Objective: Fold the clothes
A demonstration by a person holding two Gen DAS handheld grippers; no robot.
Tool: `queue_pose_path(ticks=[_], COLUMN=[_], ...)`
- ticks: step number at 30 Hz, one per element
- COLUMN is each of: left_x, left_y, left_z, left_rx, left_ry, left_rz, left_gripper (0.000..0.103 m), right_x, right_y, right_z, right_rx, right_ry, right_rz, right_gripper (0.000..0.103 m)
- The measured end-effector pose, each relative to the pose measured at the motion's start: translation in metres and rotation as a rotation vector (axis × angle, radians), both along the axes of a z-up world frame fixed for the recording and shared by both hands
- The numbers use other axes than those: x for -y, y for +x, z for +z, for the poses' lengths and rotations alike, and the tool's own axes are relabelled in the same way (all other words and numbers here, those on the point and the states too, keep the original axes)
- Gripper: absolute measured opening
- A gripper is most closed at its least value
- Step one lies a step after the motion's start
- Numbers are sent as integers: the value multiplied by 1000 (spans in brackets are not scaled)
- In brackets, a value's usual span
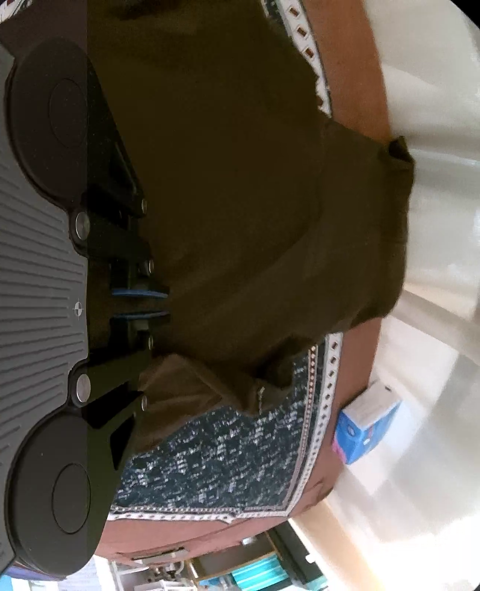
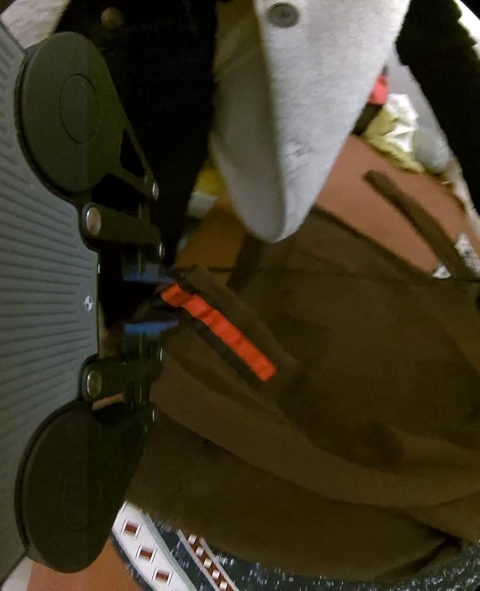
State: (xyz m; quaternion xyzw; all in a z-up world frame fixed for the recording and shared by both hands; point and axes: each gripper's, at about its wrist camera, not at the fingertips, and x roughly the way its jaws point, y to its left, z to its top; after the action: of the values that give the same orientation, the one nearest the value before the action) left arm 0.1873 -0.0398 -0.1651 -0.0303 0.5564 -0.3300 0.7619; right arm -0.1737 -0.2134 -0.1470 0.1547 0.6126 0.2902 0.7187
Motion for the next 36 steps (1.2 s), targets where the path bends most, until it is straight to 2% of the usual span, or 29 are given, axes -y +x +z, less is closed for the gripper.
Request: queue_pose_path(ticks=[2, 5, 10, 13, 15, 18, 20, 22, 24, 25, 26, 28, 29, 31, 32, 33, 36], left_x=[1, 10, 47, 73, 86, 104, 111, 114, 115, 117, 118, 119, 119, 117, 115, 113, 104], left_y=[-2, -7, -14, -14, -9, 1, 7, 12, 15, 16, 17, 19, 20, 22, 23, 24, 29], left_z=[11, 26, 37, 32, 23, 4, -7, -13, -15, -17, -19, -23, -24, -23, -21, -18, -14], left_rx=[23, 65, 121, 140, 128, 113, 103, 81, 68, 63, 59, 52, 49, 52, 55, 57, 75], left_ry=[-16, -38, -48, -33, -3, 73, 104, 92, 63, 57, 54, 42, 33, 4, -17, -43, -91], left_rz=[-18, -44, -89, -105, -82, -72, -66, -45, -47, -50, -50, -46, -39, -26, -19, -12, 23], left_gripper=[29, 41, 51, 57, 58, 58, 58, 58, 58, 56, 45, 10, 5, 0, 0, 0, 0], right_x=[6, 36, 94, 126, 150, 173, 176, 178, 181, 182, 184, 188, 190, 193, 193, 194, 199], right_y=[0, 8, 41, 69, 88, 116, 129, 141, 148, 150, 150, 149, 152, 158, 161, 163, 164], right_z=[9, 47, 95, 82, 57, 6, -21, -47, -62, -69, -72, -78, -81, -86, -86, -87, -74], right_rx=[-18, 19, 217, 284, 264, 177, 121, 65, 8, -16, -20, -28, -30, -42, -48, -50, 31], right_ry=[-20, 21, 2, 5, 94, 242, 317, 390, 418, 424, 432, 448, 463, 481, 474, 468, 457], right_rz=[23, -5, -241, -455, -583, -747, -810, -870, -899, -913, -929, -960, -970, -976, -963, -949, -933], right_gripper=[53, 56, 61, 61, 60, 55, 54, 54, 53, 53, 53, 52, 51, 43, 28, 7, 7])
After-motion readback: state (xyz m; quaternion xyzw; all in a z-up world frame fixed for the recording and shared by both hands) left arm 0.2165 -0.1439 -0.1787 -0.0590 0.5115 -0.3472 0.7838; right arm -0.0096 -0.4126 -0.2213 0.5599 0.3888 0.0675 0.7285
